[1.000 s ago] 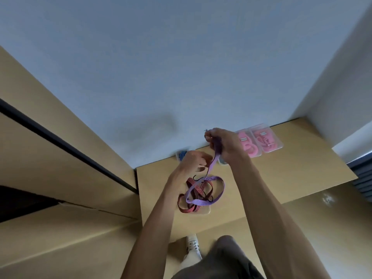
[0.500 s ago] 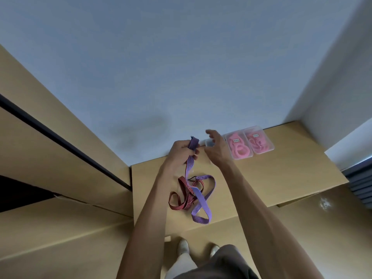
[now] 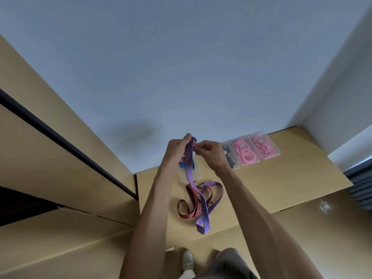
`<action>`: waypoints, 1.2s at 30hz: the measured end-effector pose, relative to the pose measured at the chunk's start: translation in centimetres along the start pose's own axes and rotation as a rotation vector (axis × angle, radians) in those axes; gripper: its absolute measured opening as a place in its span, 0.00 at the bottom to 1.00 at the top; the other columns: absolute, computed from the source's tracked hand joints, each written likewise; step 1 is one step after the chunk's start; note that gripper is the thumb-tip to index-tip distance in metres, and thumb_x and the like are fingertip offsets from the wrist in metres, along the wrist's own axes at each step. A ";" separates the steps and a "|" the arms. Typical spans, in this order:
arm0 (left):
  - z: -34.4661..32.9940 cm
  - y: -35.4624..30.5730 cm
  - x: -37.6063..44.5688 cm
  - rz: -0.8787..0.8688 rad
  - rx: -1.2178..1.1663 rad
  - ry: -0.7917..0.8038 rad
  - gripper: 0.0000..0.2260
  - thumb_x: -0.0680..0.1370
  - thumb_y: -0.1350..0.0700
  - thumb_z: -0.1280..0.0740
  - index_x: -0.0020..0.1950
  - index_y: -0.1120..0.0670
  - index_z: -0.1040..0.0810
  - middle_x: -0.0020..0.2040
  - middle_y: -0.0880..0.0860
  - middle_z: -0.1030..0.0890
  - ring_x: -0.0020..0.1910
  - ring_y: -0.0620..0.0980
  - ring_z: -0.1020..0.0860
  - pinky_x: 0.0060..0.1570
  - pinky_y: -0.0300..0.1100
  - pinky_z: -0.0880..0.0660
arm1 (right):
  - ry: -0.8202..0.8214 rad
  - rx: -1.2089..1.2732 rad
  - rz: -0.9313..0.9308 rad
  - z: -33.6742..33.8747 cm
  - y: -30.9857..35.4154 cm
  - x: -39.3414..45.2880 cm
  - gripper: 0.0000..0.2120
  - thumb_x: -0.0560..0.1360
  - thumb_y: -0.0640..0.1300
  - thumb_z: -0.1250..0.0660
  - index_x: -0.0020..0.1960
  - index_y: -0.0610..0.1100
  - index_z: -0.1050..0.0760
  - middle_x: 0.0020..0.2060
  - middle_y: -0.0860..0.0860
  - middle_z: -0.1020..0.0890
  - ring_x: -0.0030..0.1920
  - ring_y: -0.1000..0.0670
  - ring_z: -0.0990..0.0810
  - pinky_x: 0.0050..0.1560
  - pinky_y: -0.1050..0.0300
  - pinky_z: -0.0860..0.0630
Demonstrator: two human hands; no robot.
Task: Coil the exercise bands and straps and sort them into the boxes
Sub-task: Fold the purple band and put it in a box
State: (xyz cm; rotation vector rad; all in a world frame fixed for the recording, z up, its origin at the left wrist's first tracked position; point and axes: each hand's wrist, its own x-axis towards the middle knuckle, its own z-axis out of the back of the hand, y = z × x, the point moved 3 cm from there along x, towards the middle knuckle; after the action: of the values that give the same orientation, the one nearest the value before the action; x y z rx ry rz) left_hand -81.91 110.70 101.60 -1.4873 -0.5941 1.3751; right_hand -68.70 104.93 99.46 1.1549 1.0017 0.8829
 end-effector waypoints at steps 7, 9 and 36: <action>3.7 -0.3 0.6 0.058 -0.106 0.029 0.04 0.72 0.62 0.32 0.39 0.62 0.19 0.35 0.56 0.17 0.33 0.52 0.18 0.33 0.42 0.21 | -0.155 -0.074 -0.020 -3.2 0.0 0.1 0.09 0.73 0.47 0.28 0.53 0.49 0.21 0.47 0.54 0.16 0.47 0.56 0.17 0.48 0.58 0.24; 4.4 0.3 1.2 0.034 -0.234 0.006 0.03 0.73 0.64 0.32 0.40 0.62 0.19 0.38 0.59 0.15 0.36 0.55 0.17 0.35 0.44 0.20 | -0.114 0.029 -0.075 -4.4 0.1 -0.1 0.23 0.74 0.56 0.31 0.66 0.50 0.29 0.56 0.51 0.18 0.55 0.52 0.17 0.57 0.53 0.24; 2.0 -3.9 -4.4 -0.564 0.192 0.250 0.06 0.77 0.58 0.36 0.46 0.51 0.19 0.41 0.49 0.16 0.37 0.50 0.17 0.35 0.35 0.26 | 0.106 0.132 0.020 2.0 6.0 -3.2 0.08 0.81 0.41 0.35 0.46 0.41 0.19 0.38 0.49 0.20 0.41 0.53 0.22 0.40 0.60 0.22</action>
State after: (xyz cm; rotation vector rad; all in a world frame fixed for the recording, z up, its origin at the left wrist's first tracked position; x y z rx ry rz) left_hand -83.80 109.11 107.25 -1.1895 -0.6395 0.7732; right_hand -68.06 102.50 106.14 1.2411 1.1514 0.9121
